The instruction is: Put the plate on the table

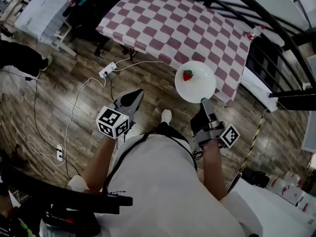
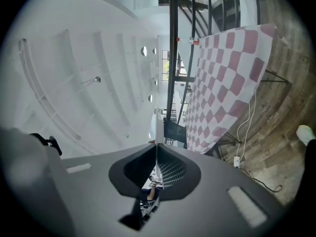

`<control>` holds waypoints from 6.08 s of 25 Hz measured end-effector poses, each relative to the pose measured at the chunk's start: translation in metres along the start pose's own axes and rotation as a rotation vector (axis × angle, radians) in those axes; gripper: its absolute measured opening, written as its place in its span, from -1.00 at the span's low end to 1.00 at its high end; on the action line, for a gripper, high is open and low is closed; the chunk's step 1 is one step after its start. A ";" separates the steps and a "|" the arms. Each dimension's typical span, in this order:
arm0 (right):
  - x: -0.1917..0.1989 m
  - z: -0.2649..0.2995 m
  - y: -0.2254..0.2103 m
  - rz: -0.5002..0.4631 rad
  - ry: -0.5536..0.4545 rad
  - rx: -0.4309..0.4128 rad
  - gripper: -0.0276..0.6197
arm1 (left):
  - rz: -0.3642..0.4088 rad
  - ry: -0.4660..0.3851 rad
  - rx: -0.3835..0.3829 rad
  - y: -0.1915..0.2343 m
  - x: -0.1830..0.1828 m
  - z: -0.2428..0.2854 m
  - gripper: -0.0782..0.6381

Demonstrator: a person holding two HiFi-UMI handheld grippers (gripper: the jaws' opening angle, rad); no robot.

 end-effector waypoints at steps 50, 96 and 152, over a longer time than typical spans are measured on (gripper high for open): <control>-0.157 0.119 -0.046 0.039 0.154 0.008 -0.86 | -0.019 -0.015 -0.086 0.032 -0.063 0.172 -0.77; -0.162 0.391 -0.083 -0.019 -0.088 0.012 -0.86 | 0.027 0.050 0.197 0.341 -0.201 0.303 -0.77; -0.240 0.466 -0.261 0.042 0.352 0.135 -0.86 | -0.102 0.096 -0.123 0.319 -0.149 0.326 -0.77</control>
Point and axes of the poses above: the fingertips, and each gripper's own axes: z forward along the fingers, y to its left, x out of its underside, the point moved 9 cm from there along -z, backward along the fingers, and after that the axes turned 1 degree about y, right-handed, at the moved point
